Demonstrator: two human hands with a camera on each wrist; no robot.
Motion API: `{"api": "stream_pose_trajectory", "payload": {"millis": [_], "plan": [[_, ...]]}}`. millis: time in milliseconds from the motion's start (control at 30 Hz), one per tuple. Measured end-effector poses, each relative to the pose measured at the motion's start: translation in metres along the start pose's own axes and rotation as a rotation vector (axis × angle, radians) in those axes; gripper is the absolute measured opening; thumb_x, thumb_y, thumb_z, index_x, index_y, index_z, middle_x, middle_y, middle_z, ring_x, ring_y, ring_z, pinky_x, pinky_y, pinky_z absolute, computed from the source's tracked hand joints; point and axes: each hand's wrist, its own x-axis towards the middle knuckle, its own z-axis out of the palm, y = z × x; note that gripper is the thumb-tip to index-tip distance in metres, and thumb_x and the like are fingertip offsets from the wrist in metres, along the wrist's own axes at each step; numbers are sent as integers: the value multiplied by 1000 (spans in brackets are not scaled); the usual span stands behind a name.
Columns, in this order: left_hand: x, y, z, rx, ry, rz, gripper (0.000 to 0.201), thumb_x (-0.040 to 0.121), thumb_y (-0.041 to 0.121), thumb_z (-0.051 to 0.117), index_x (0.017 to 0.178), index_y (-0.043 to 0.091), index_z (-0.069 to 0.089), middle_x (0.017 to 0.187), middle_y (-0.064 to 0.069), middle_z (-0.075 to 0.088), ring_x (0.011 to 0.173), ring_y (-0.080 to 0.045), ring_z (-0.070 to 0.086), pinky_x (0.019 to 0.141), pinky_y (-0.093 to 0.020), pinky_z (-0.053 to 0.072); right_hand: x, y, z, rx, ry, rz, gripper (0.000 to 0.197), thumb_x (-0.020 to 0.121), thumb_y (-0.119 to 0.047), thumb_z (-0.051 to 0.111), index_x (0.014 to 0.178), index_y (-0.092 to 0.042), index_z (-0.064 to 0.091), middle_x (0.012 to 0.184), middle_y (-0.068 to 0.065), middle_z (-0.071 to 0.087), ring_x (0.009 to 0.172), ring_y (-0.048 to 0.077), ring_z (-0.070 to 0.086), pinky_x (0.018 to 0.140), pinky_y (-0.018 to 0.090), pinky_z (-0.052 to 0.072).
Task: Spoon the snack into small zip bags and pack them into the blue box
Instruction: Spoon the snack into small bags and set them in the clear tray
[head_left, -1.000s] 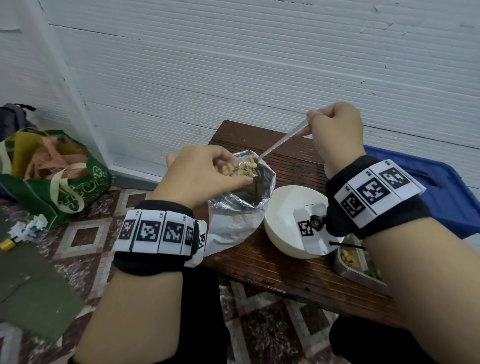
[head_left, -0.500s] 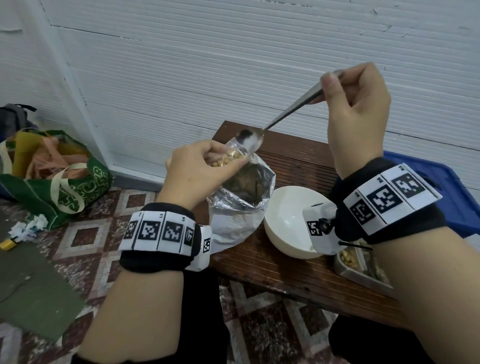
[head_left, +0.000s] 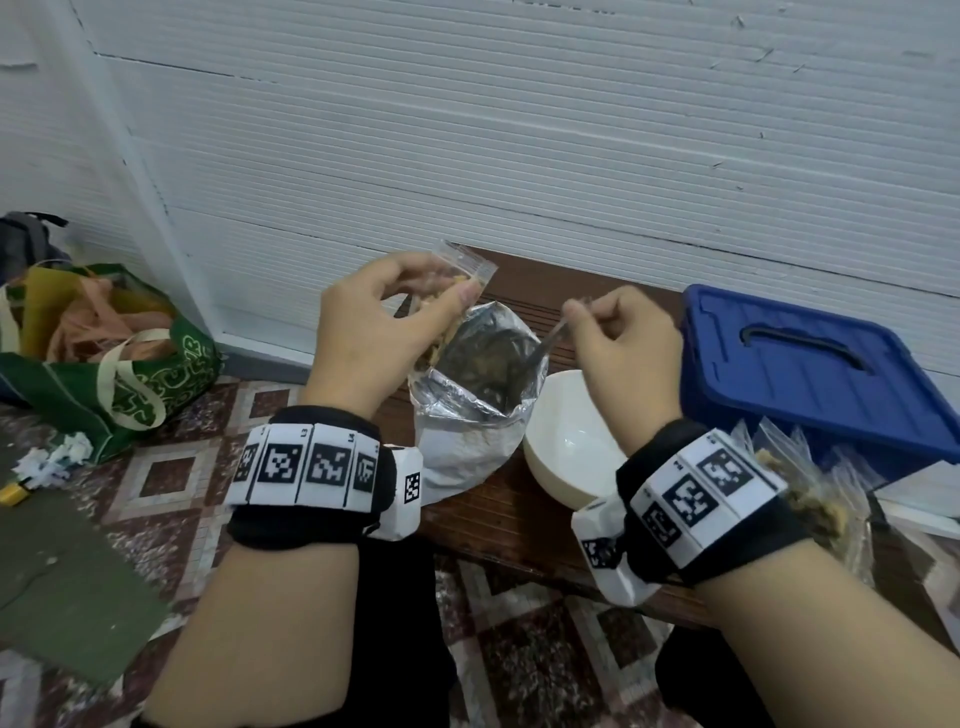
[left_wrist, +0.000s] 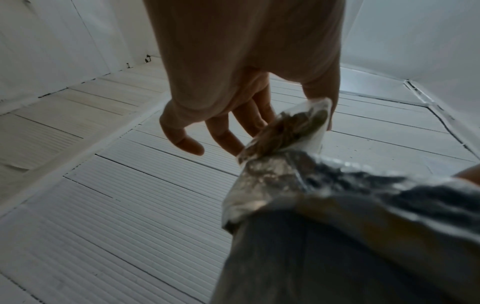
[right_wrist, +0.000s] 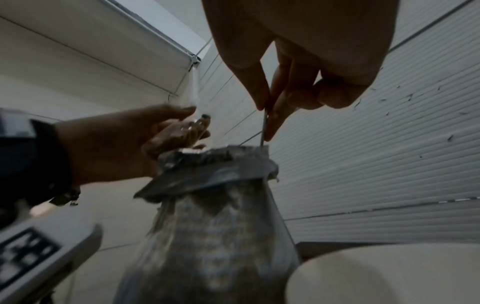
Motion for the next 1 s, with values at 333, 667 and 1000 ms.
{"api": "stream_pose_trajectory", "payload": {"millis": [333,667,1000], "plan": [[-5,14,11,-31,-22,62,28,76,39,79,99,26,71,91,16,72,95,4,64,91,-14,47,-16,13,8,-20,-55,0,20,82,-30,73,68,-29,59,66,-12,58,68,-4,53,67,9,39],[-30,45,79,-143,-208,236,28,81,31,77,107,26,68,91,15,70,93,4,63,85,-12,47,-16,5,-63,357,175,162,37,96,-33,52,65,-22,68,55,-12,60,66,5,58,68,25,43],[-67,34,162,-128,-457,338,39,88,44,60,120,22,65,101,9,70,99,-5,61,93,-35,48,-31,33,-140,217,96,312,23,86,-27,68,67,-13,72,52,-11,62,49,-4,51,61,19,37]]}}
